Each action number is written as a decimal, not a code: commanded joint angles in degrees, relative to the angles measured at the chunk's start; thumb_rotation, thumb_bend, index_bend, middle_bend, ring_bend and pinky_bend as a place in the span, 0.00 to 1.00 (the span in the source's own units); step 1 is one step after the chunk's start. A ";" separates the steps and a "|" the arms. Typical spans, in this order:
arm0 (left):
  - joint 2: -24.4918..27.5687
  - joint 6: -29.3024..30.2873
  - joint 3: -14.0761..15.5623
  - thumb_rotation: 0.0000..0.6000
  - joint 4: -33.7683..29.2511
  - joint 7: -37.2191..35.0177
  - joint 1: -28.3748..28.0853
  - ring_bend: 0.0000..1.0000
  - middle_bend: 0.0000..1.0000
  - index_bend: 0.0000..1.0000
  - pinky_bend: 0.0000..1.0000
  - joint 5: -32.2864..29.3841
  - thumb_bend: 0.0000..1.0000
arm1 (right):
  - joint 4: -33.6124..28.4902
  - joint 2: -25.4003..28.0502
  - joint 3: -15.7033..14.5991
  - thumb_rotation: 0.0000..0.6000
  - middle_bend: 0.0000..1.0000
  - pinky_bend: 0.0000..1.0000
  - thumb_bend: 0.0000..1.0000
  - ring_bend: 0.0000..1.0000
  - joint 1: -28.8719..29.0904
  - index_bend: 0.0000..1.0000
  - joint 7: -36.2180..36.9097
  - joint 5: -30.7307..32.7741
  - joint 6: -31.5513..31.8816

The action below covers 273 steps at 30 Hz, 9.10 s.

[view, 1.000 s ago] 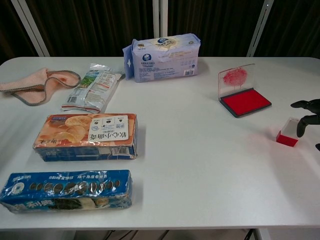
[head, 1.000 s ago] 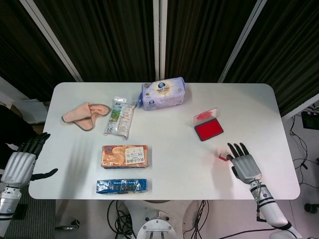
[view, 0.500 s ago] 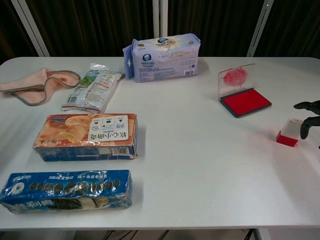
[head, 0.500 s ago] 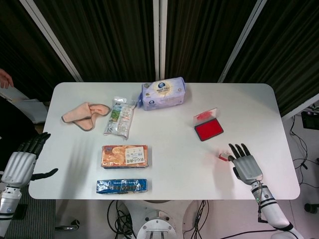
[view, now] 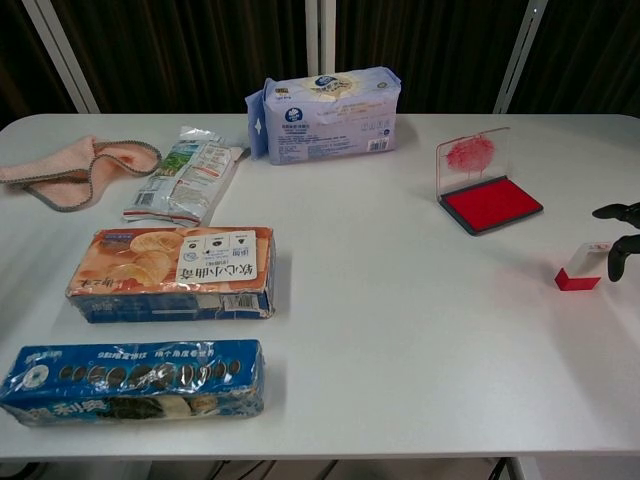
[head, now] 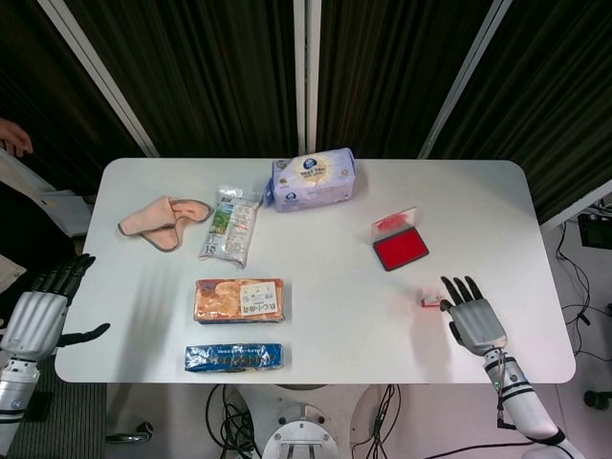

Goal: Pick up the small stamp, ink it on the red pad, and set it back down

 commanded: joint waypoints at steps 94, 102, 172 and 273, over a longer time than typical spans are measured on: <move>-0.56 -0.92 0.72 0.83 2.26 -4.37 -0.63 0.08 0.07 0.07 0.18 0.64 0.02 | 3.65 -12.24 6.82 1.00 0.43 0.03 0.22 0.20 2.97 0.53 -9.15 9.50 4.79; -0.62 -0.97 0.71 0.83 2.43 -4.54 -0.63 0.08 0.07 0.07 0.18 0.52 0.02 | 3.96 -12.58 6.92 1.00 0.43 0.02 0.27 0.20 3.24 0.56 -9.45 9.83 4.60; -0.76 -1.61 0.70 0.83 3.05 -5.46 -1.13 0.08 0.07 0.07 0.18 0.43 0.02 | 1.46 -7.41 17.97 1.00 0.53 0.02 0.34 0.24 25.68 0.64 -22.89 38.99 -10.44; -0.13 -3.77 0.75 0.84 0.59 -3.05 -2.47 0.08 0.07 0.06 0.18 -0.12 0.02 | -3.63 -1.37 6.31 1.00 0.55 0.61 0.37 0.57 15.94 0.69 5.52 21.31 -3.84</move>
